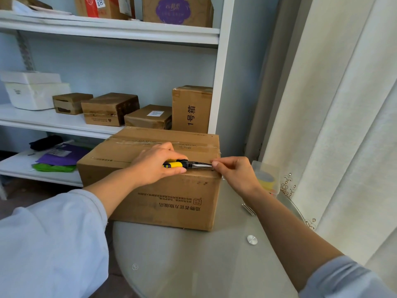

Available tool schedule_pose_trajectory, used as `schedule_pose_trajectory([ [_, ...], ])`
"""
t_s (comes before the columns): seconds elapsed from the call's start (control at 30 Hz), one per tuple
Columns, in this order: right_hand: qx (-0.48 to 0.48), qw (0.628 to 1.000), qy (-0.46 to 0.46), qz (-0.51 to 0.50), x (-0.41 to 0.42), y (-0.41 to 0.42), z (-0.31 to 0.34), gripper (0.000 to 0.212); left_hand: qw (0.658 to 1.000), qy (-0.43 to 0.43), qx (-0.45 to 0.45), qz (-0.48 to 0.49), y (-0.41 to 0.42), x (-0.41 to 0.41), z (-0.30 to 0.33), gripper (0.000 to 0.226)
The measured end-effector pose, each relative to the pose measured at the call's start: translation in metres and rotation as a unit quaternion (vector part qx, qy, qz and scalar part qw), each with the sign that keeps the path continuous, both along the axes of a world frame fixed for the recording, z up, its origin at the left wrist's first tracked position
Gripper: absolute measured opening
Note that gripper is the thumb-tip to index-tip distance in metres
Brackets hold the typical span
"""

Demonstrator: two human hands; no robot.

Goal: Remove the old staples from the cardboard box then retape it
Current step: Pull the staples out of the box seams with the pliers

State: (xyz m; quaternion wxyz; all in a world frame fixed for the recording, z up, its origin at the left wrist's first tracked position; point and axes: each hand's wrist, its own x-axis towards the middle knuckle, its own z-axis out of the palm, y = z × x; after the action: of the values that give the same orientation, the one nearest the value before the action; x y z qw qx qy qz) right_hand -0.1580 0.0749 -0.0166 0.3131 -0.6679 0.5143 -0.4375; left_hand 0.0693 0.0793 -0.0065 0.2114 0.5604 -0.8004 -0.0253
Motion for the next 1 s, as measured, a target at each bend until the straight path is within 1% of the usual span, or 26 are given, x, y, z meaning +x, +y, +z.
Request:
schedule_pose_trajectory([
  [0.1, 0.006, 1.000, -0.009, -0.027, 0.006, -0.001, 0.001, 0.017, 1.000, 0.001, -0.001, -0.001, 0.001, 0.000, 0.000, 0.041],
  [0.23, 0.007, 0.999, -0.020, -0.040, 0.009, 0.000, 0.001, 0.016, 1.000, 0.015, 0.010, -0.013, 0.001, 0.002, 0.000, 0.041],
  [0.43, 0.008, 0.999, -0.030, -0.034, 0.007, 0.001, 0.001, 0.017, 0.997, -0.067, 0.009, -0.021, 0.004, 0.004, 0.010, 0.041],
  [0.53, 0.011, 0.999, -0.037, -0.020, 0.003, 0.002, 0.000, 0.028, 0.996, -0.087, 0.001, -0.020, 0.004, 0.003, 0.010, 0.041],
  [0.63, 0.013, 0.999, -0.050, -0.014, 0.000, 0.004, -0.004, 0.030, 0.995, -0.095, 0.002, -0.022, 0.003, 0.004, 0.011, 0.043],
  [0.73, 0.018, 0.999, -0.040, -0.006, -0.001, 0.006, -0.009, 0.036, 0.996, -0.089, 0.012, -0.026, -0.001, 0.004, 0.012, 0.045],
  [0.9, 0.028, 0.999, -0.034, 0.013, -0.001, 0.006, -0.008, 0.037, 0.997, -0.059, 0.037, -0.037, -0.005, 0.003, 0.014, 0.042],
  [1.0, 0.031, 0.999, -0.006, 0.019, -0.001, 0.005, -0.006, 0.036, 0.997, -0.047, 0.045, -0.041, -0.005, 0.003, 0.014, 0.040],
])
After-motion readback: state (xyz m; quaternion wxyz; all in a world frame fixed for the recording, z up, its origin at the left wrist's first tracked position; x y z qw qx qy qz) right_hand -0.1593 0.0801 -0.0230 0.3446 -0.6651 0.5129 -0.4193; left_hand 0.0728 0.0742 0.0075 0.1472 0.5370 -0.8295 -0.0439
